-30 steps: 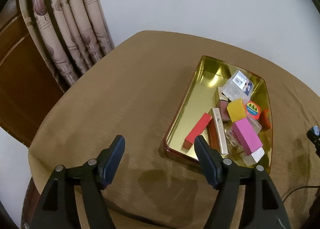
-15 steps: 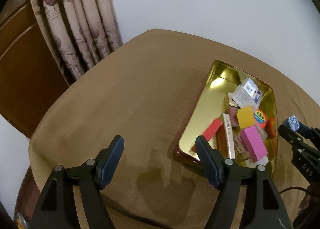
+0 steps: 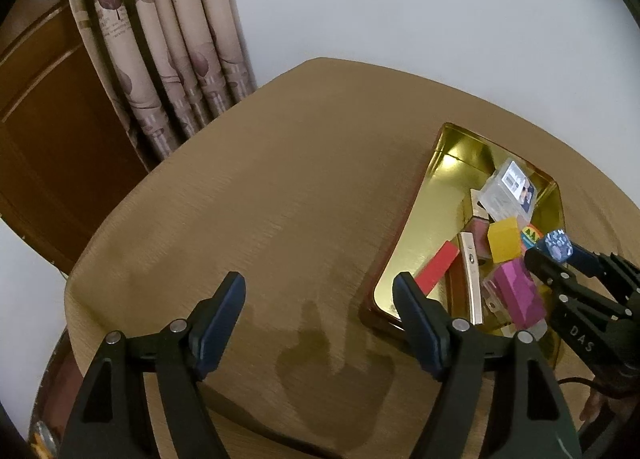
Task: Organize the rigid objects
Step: 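Carry the blue keychain tin into the gold tin and open the right gripper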
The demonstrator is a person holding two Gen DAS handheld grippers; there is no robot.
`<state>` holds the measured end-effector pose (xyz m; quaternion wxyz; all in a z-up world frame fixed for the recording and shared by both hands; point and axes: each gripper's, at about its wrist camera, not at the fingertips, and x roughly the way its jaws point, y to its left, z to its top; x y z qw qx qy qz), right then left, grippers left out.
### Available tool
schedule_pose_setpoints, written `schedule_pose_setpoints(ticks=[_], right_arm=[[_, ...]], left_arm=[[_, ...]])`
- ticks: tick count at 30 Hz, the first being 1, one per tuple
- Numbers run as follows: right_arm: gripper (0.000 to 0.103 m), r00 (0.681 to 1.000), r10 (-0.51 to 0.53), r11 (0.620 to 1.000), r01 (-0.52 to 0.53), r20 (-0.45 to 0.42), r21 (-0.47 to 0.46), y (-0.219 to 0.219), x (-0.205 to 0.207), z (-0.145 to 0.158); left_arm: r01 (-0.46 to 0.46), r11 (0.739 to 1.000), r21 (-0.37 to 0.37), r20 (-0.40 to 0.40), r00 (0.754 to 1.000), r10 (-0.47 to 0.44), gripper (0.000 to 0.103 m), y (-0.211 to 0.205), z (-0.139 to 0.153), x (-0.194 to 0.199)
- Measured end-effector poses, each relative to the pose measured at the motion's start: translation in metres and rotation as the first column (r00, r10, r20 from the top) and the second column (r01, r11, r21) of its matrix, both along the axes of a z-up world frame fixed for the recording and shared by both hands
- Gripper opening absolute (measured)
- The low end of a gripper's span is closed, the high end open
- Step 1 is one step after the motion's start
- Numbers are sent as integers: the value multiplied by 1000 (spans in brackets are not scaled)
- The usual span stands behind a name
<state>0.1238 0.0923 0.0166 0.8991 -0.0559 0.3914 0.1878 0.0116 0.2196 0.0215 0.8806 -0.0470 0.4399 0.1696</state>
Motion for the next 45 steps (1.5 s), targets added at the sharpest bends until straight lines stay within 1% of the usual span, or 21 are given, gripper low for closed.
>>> schedule_pose_setpoints(ticks=[3, 16, 23, 26, 32, 39, 45], right_arm=[[44, 1000, 11, 1000, -11, 1, 1, 7, 2, 0], [44, 997, 82, 997, -82, 3, -9, 40, -5, -2], [44, 992, 122, 992, -121, 10, -35, 58, -11, -3], [44, 990, 135, 989, -133, 27, -61, 67, -14, -5], [44, 990, 140, 987, -137, 33, -80, 74, -17, -4], [45, 993, 117, 992, -116, 28, -52, 71, -19, -3], [45, 995, 96, 994, -95, 25, -50, 69, -18, -3]], left_arm=[[3, 1000, 9, 6, 1000, -3, 74, 0, 1, 0], [-9, 1000, -7, 0, 1000, 9, 75, 5, 2, 2], [-14, 1000, -7, 1, 1000, 14, 75, 8, 2, 1], [-14, 1000, -7, -1, 1000, 14, 75, 8, 2, 1], [-17, 1000, -6, 1, 1000, 17, 75, 8, 2, 0], [-18, 1000, 1, 1, 1000, 18, 75, 6, 1, 1], [-23, 1000, -2, 1, 1000, 23, 76, 7, 1, 1]])
